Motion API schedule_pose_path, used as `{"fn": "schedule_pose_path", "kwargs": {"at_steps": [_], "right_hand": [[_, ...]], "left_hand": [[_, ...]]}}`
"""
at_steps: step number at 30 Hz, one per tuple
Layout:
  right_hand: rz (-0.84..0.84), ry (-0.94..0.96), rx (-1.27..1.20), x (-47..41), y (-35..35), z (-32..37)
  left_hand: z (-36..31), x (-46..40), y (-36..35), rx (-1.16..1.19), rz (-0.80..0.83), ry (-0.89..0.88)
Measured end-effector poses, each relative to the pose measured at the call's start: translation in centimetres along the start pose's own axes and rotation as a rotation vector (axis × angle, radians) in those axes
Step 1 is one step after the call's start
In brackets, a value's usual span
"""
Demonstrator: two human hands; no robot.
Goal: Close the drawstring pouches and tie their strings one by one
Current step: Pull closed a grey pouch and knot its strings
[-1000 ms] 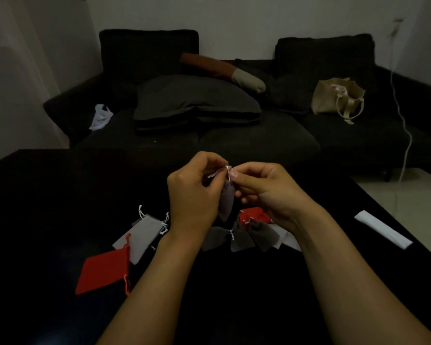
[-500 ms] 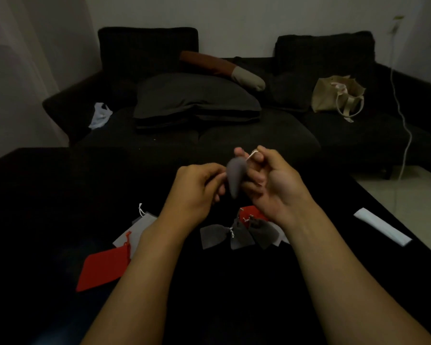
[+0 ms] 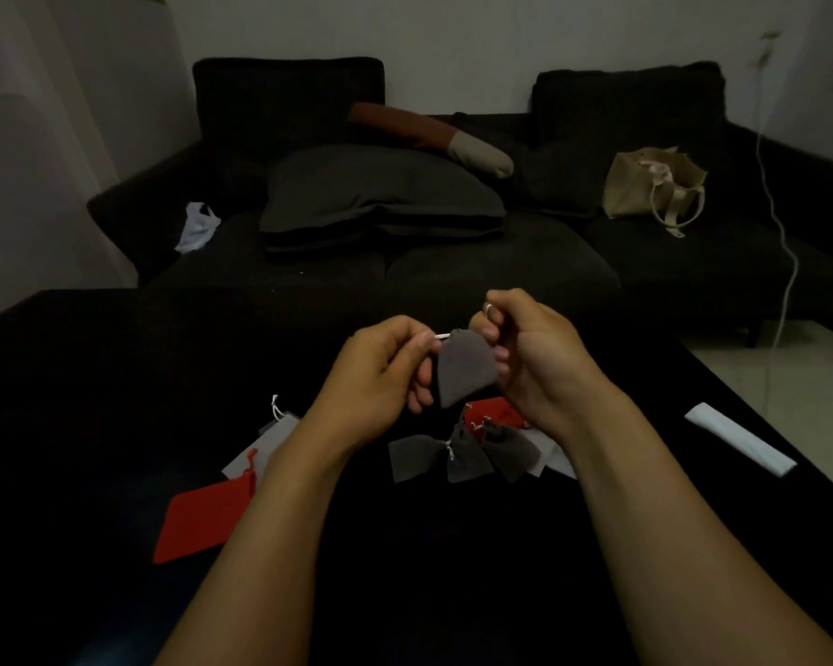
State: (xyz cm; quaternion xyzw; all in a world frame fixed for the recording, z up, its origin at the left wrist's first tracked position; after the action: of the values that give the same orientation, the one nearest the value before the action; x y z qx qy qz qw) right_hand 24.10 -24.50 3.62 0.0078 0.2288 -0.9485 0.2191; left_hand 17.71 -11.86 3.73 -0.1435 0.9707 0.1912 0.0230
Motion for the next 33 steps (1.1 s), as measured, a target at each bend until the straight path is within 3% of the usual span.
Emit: {"fn": "schedule_pose_path", "kwargs": {"at_steps": [2, 5, 8, 11, 17, 25, 33], "right_hand": [[0.025, -0.01, 0.124, 0.1, -0.3, -0.4], [0.064, -0.015, 0.168, 0.2, -0.8, -0.9], [0.076, 0.061, 0.2, 0.1, -0.8, -0.4], [0.094, 0.163, 0.417, -0.1, -0.1, 0.6], [0.306, 0.171, 0.794, 0.6, -0.7, 0.8], [0.352, 0.051, 0.786, 0.5, 0.0, -0.3], [0.337, 0.248, 1.116, 0.1, 0.2, 1.2]], "left_hand": [[0.9, -0.1, -1.2, 0.079, 0.109, 0.119], [1.1, -0.5, -2.3, 0.083, 0.162, 0.118], [0.7, -0.6, -2.0, 0.086, 0.122, 0.06], [0.0, -0.6, -0.8, 0.122, 0.052, -0.006], [0.2, -0.6, -0.7, 0.116, 0.03, -0.027], [2.0, -0.5, -1.8, 0.611, 0.074, 0.279], [1.7, -0.6, -0.2, 0.404, 0.067, 0.246]]}}
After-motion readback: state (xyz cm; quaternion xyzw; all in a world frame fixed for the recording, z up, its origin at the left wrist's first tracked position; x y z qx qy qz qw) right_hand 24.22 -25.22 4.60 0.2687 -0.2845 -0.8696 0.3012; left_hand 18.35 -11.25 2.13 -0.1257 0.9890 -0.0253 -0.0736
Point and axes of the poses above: each hand's wrist, its own x-axis away from the middle knuckle, its own y-axis out of the back of the hand, z = x × y, the point moved 8 cm from there along -x, towards the middle knuckle, and after that the axes turned 11 degrees about y, right-handed, at the moved point
